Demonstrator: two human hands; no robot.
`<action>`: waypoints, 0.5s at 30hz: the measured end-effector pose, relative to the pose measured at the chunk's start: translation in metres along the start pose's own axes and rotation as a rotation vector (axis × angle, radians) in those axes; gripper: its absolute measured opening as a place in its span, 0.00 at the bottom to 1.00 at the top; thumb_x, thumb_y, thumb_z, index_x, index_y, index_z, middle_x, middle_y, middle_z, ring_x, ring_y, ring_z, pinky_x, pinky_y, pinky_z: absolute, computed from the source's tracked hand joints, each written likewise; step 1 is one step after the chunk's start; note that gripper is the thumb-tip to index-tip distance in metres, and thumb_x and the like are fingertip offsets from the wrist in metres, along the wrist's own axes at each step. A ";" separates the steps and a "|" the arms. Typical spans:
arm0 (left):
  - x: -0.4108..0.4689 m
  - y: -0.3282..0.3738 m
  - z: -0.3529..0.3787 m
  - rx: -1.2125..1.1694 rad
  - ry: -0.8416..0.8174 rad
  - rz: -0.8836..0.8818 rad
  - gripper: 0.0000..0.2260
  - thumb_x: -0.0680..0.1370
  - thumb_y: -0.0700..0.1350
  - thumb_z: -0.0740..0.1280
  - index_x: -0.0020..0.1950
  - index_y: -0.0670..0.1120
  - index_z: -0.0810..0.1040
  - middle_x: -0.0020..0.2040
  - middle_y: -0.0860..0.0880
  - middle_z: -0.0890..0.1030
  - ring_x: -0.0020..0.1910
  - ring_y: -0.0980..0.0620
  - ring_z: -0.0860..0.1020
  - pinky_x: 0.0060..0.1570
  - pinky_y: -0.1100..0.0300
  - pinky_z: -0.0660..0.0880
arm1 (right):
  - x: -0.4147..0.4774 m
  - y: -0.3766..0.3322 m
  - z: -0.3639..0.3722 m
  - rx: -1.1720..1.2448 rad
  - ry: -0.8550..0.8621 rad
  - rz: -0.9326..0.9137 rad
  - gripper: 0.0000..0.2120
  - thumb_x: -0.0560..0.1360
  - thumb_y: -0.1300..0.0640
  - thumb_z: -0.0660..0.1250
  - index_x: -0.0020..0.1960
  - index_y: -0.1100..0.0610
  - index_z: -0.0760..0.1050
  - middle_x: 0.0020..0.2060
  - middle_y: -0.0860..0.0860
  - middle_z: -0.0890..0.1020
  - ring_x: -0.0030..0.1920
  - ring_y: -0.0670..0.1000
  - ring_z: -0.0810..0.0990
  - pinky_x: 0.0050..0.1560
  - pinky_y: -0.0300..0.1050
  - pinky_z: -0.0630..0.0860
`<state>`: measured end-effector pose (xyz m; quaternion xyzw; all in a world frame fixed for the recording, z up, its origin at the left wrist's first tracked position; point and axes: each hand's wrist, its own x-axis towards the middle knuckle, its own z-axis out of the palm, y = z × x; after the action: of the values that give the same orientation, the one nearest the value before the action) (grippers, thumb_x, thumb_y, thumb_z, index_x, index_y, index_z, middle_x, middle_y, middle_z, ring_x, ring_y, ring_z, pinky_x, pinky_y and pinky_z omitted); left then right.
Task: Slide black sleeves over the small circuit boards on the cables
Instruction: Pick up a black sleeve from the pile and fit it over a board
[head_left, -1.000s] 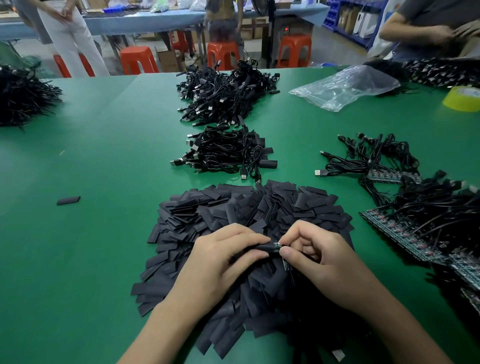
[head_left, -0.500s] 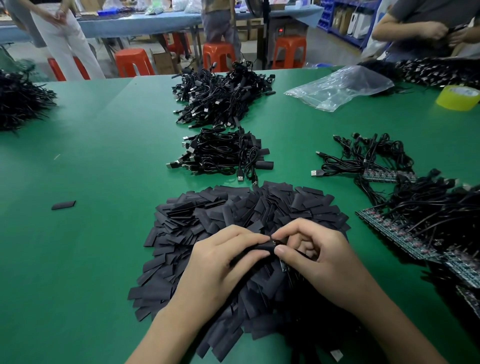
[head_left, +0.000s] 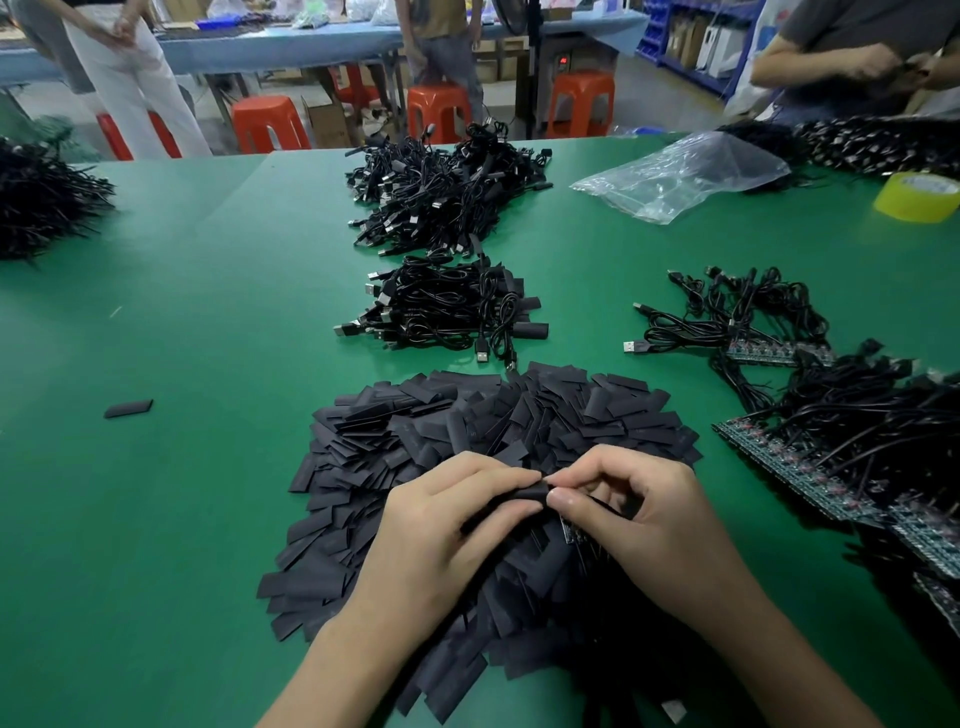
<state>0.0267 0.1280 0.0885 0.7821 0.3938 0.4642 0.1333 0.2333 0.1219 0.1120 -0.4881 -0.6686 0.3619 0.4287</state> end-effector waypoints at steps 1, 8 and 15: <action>0.000 0.000 0.000 -0.002 0.007 -0.007 0.09 0.77 0.42 0.76 0.57 0.43 0.86 0.52 0.52 0.84 0.51 0.60 0.82 0.54 0.67 0.76 | 0.000 -0.001 -0.001 0.010 -0.001 0.007 0.09 0.74 0.62 0.77 0.43 0.48 0.84 0.31 0.39 0.80 0.31 0.39 0.74 0.35 0.29 0.69; 0.002 0.004 0.001 0.039 0.158 -0.121 0.13 0.73 0.44 0.80 0.56 0.45 0.86 0.49 0.54 0.83 0.49 0.59 0.82 0.52 0.71 0.73 | 0.001 -0.002 0.000 0.032 0.030 0.035 0.07 0.74 0.61 0.76 0.43 0.49 0.85 0.31 0.40 0.81 0.32 0.40 0.74 0.36 0.33 0.72; 0.000 0.007 0.003 0.045 0.279 -0.196 0.10 0.72 0.44 0.79 0.51 0.45 0.87 0.47 0.54 0.85 0.47 0.60 0.83 0.50 0.70 0.75 | 0.002 -0.001 0.001 0.126 0.078 0.090 0.07 0.74 0.60 0.76 0.44 0.48 0.86 0.29 0.49 0.78 0.32 0.45 0.71 0.33 0.37 0.70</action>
<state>0.0329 0.1237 0.0912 0.6707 0.4931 0.5442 0.1046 0.2314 0.1230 0.1127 -0.5035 -0.6046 0.4027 0.4677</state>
